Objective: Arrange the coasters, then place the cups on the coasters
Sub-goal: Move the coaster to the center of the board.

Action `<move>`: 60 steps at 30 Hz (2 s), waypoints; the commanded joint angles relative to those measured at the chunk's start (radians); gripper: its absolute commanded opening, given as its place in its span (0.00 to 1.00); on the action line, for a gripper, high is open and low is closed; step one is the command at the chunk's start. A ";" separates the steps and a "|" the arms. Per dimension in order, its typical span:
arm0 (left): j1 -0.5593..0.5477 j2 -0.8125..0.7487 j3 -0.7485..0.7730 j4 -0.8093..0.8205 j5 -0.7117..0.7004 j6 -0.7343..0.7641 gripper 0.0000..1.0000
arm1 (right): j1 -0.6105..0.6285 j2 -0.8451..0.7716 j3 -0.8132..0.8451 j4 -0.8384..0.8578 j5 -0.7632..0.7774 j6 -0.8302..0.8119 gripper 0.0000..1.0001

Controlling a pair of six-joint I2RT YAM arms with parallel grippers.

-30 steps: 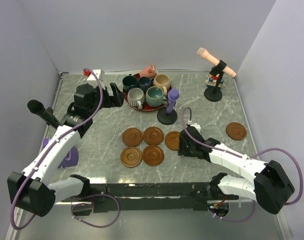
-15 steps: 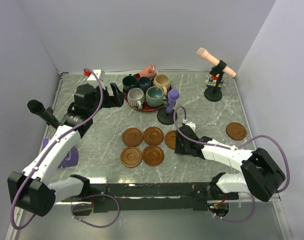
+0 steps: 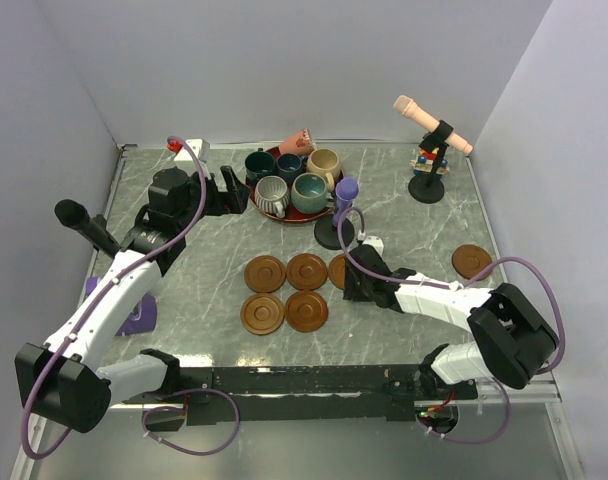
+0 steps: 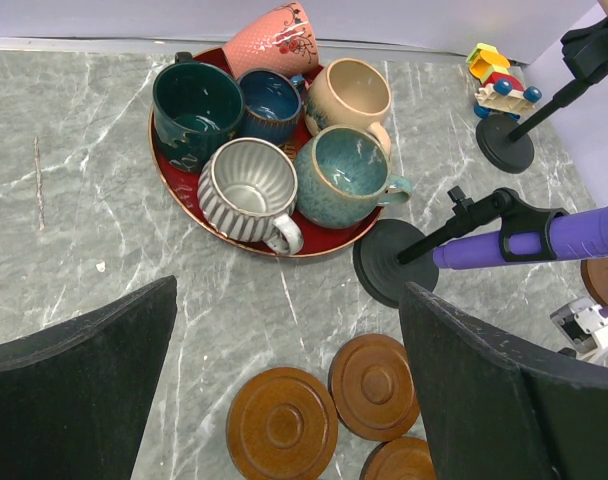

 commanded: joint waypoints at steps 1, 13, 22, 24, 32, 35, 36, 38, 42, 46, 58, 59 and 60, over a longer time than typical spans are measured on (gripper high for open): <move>-0.005 -0.002 0.012 0.028 0.000 0.006 0.97 | 0.005 0.045 0.000 0.011 -0.018 -0.027 0.46; -0.005 0.004 0.012 0.028 0.002 0.006 0.97 | 0.005 0.050 -0.005 0.032 -0.026 -0.029 0.45; -0.005 0.004 0.010 0.028 0.003 0.005 0.97 | 0.007 0.024 0.000 0.006 -0.004 -0.020 0.48; -0.005 0.004 0.012 0.028 0.003 0.005 0.96 | 0.007 0.007 0.001 -0.012 0.004 -0.020 0.50; -0.005 0.004 0.012 0.029 0.002 0.005 0.97 | 0.015 -0.191 0.021 -0.170 0.042 -0.004 0.57; -0.006 0.006 0.010 0.031 0.002 0.003 0.97 | 0.010 -0.282 0.061 -0.276 0.111 -0.015 0.62; -0.006 0.006 0.009 0.029 0.002 0.003 0.97 | 0.004 -0.308 0.078 -0.308 0.141 -0.023 0.63; -0.006 0.003 0.012 0.026 0.000 0.000 0.97 | -0.034 -0.351 0.106 -0.348 0.166 -0.045 0.64; -0.006 -0.023 0.004 0.029 -0.020 -0.001 0.96 | -0.278 -0.407 0.112 -0.315 0.026 -0.128 0.64; -0.006 -0.034 0.001 0.032 -0.032 -0.001 0.97 | -0.530 -0.389 0.135 -0.252 -0.038 -0.211 0.64; -0.008 -0.019 0.022 0.020 0.040 -0.021 0.97 | -0.854 0.081 0.421 -0.182 0.034 -0.309 0.77; -0.008 -0.022 0.021 0.020 0.039 -0.021 0.97 | -0.864 0.120 0.446 -0.195 0.057 -0.319 0.78; -0.008 -0.026 0.019 0.021 0.035 -0.020 0.96 | -0.878 0.152 0.467 -0.201 0.077 -0.329 0.78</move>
